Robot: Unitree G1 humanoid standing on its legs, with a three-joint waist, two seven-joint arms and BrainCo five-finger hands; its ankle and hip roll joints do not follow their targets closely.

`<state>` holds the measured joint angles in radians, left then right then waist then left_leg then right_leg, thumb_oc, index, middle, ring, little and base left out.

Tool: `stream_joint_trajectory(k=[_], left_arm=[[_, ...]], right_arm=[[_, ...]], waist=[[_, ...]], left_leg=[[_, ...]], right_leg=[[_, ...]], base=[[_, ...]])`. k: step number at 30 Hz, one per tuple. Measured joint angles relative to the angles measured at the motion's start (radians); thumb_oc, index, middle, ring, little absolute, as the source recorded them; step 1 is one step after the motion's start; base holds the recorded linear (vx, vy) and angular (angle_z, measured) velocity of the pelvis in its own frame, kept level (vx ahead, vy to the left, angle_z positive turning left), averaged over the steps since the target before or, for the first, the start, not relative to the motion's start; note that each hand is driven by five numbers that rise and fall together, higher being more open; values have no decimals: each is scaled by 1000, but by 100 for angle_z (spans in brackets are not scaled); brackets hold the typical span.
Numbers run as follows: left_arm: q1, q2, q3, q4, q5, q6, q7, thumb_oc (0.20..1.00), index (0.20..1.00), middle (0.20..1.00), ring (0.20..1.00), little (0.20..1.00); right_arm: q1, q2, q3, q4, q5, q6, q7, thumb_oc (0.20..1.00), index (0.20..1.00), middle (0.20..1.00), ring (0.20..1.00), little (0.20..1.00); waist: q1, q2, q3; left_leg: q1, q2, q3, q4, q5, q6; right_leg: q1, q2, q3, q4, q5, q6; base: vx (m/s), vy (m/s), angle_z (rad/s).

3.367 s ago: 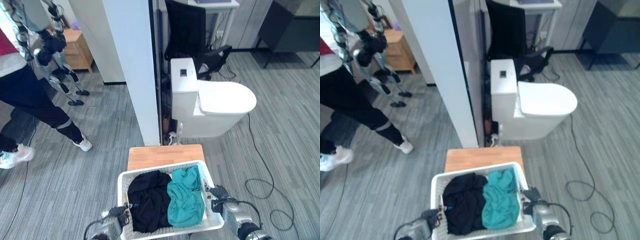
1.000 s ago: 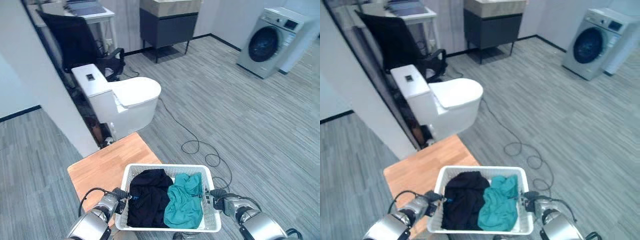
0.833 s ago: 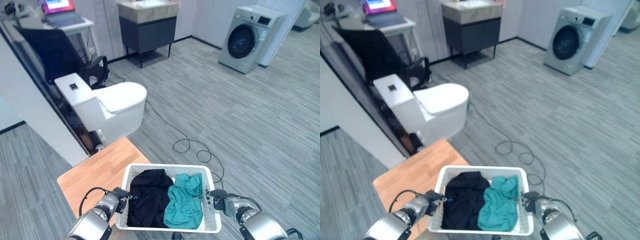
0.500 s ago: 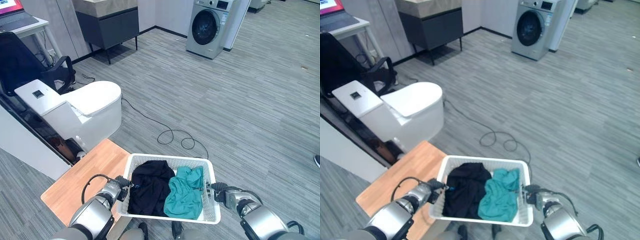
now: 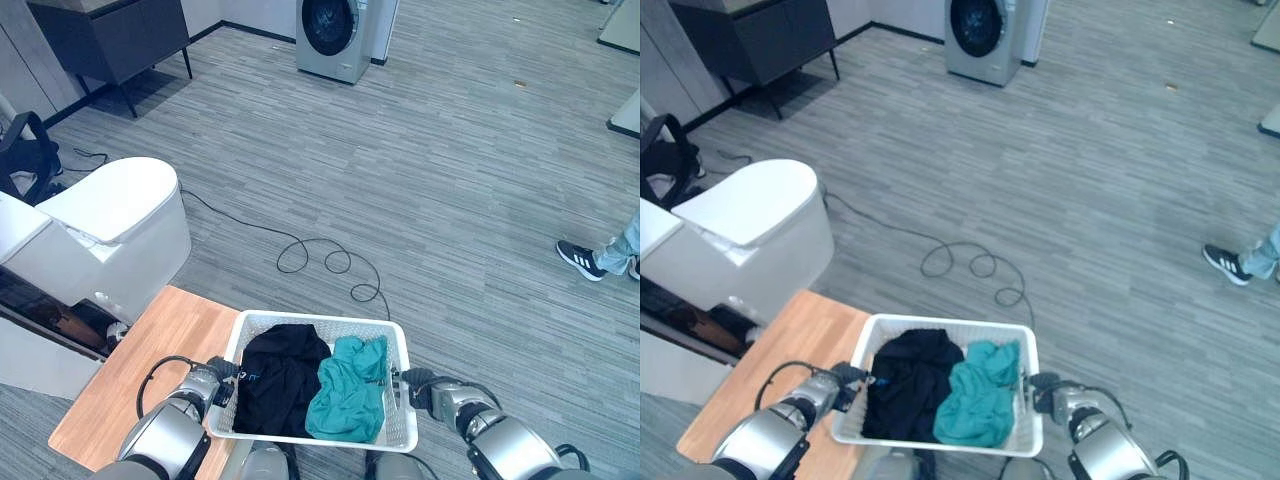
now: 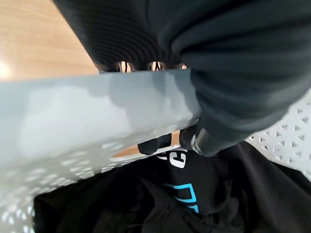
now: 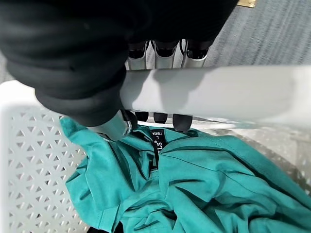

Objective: Grab the laundry basket,head to the washer,open it,put in the laundry and shut it.

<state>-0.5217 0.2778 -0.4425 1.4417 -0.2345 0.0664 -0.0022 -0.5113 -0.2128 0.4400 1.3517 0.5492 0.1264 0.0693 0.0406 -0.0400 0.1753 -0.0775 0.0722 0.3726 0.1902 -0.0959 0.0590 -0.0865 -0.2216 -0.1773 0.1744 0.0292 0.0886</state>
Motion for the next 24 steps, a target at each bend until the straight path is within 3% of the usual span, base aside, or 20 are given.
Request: stream_joint_trajectory(k=[1,2,3,10,11,12,13,14,15,16,24], left_arm=[[5,3,4,-1,0,-1,0,200,200,200,200,200],[16,-1,12,-3,-1,-3,0,200,200,200,200,200],[24,-5,40,-1,-2,-3,0,200,200,200,200,200],[57,-32,77,31,-49,4,-2,200,200,200,200,200],[59,-40,76,32,-72,1,-1,200,200,200,200,200],[56,-50,65,29,-83,-4,0,200,200,200,200,200],[41,-72,65,30,-91,1,0,200,200,200,200,200],[33,-84,63,30,-91,2,0,200,200,200,200,200],[40,-106,52,30,-91,2,1,200,200,200,200,200],[46,-115,34,31,-91,-1,10,200,200,200,200,200],[103,-99,44,31,-78,-5,20,200,200,200,200,200]], right_arm=[[0,3,-1,0,-12,0,0,200,200,200,200,200],[1,1,-5,0,-16,0,0,200,200,200,200,200],[12,2,-9,4,-19,-3,0,200,200,200,200,200],[38,2,-25,34,-55,-6,-2,200,200,200,200,200],[37,-3,-25,34,-56,-8,-3,200,200,200,200,200],[34,-11,-26,40,-57,-16,-3,200,200,200,200,200],[32,-32,-26,40,-57,-22,-2,200,200,200,200,200],[28,-45,-25,40,-58,-21,0,200,200,200,200,200],[34,-69,-25,37,-75,-22,9,200,200,200,200,200],[48,-77,-19,34,-95,-32,17,200,200,200,200,200],[103,-52,-63,30,-133,-48,27,200,200,200,200,200]], waist=[[3,-8,-1],[-2,-5,-3],[-8,0,-10],[-79,-42,-49],[-80,-44,-50],[-70,-43,-49],[-76,-43,-54],[-82,-35,-56],[-90,13,-78],[-89,32,-86],[-106,29,-102]], left_leg=[[5,-7,7,11,0,-4],[7,12,20,23,-4,-24],[3,44,24,43,-10,-45],[-3,171,-43,147,-25,-106],[-17,167,-116,202,-23,-109],[-47,128,-215,242,-36,-122],[-65,47,-284,228,-49,-132],[-66,16,-269,199,-49,-121],[-55,-4,-246,86,-19,-70],[-29,-14,-258,41,24,-57],[50,-55,-227,-77,50,-39]], right_leg=[[12,-4,-6,-23,-10,8],[33,15,-12,-61,-14,25],[41,45,-2,-95,-12,19],[71,188,18,-97,-41,-59],[75,194,39,-96,-38,-79],[86,186,66,-101,-33,-99],[89,156,69,-126,-21,-103],[87,146,66,-134,-19,-101],[84,158,66,-139,-10,-82],[84,165,82,-128,-15,-63],[114,137,109,-161,-7,-30]], base=[[-15,-281,-35],[-2,-360,-51],[41,-383,-50],[39,-268,-22],[21,-43,-48],[90,3,-53],[70,24,-42],[102,48,-34],[46,26,-38],[47,27,-31],[93,47,-7]])
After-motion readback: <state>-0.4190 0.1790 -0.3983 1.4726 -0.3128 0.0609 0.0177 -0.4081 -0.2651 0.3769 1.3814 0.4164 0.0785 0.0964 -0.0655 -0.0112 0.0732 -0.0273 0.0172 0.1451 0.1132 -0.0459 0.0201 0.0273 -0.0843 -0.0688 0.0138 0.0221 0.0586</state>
